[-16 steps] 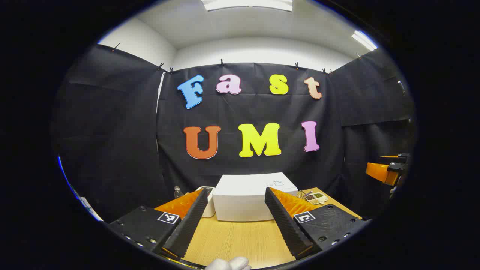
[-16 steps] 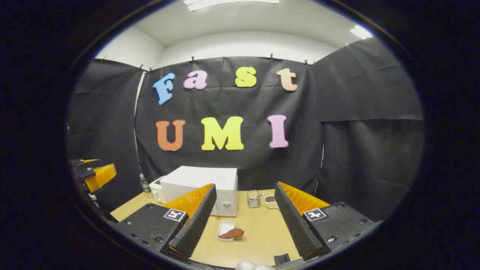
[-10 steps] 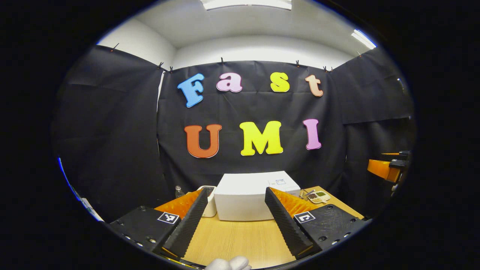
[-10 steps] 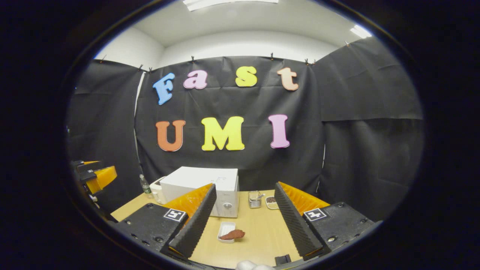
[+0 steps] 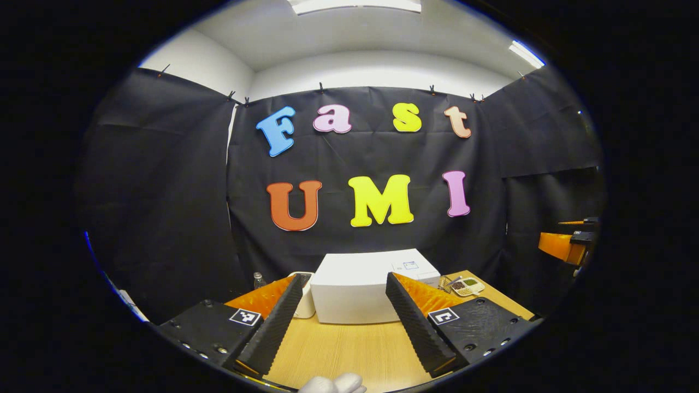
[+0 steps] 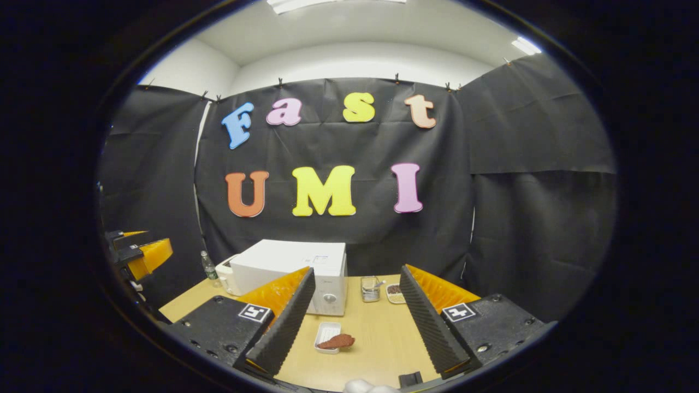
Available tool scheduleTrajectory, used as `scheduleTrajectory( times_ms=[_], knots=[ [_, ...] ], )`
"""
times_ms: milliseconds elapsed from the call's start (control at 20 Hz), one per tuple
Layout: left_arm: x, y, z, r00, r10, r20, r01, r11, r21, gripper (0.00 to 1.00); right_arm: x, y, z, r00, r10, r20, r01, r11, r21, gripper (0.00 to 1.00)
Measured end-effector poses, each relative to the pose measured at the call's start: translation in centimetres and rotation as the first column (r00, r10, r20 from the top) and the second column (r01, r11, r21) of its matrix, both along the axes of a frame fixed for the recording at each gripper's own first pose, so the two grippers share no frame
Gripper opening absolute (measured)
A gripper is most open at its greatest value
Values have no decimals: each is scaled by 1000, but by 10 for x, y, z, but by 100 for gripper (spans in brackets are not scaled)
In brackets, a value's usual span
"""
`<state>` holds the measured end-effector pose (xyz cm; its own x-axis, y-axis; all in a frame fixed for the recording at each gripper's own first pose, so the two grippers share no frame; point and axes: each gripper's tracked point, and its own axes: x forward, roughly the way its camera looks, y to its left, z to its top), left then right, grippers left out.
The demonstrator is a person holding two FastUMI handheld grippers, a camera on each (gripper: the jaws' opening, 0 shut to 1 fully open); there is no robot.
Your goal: Open the microwave oven with the left hand, put the food in, and close the microwave oven.
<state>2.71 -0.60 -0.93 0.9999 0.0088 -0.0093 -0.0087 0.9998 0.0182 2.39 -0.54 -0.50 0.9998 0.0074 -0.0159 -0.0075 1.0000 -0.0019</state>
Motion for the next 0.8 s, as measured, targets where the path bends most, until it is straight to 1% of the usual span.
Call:
scheduleTrajectory(
  times_ms=[200, 400, 550, 800],
  knots=[
    [14, -8, -4, 1000, 0, 12, 0, 1000, 25, 95, 9, -8, 0, 1000, 0, 3, 0, 1000, -2, 99],
    [36, -28, -20, 1000, -21, 14, 21, 999, 31, 95, 19, -23, 0, 1000, -7, -1, 7, 1000, -9, 99],
    [60, -54, -39, 998, -49, 28, 48, 999, 25, 95, 26, -41, 3, 1000, -19, -5, 19, 1000, -9, 99],
    [111, -112, -92, 995, -101, 0, 101, 995, 0, 95, 39, -76, 3, 998, -47, -38, 45, 998, -45, 99]
  ],
)
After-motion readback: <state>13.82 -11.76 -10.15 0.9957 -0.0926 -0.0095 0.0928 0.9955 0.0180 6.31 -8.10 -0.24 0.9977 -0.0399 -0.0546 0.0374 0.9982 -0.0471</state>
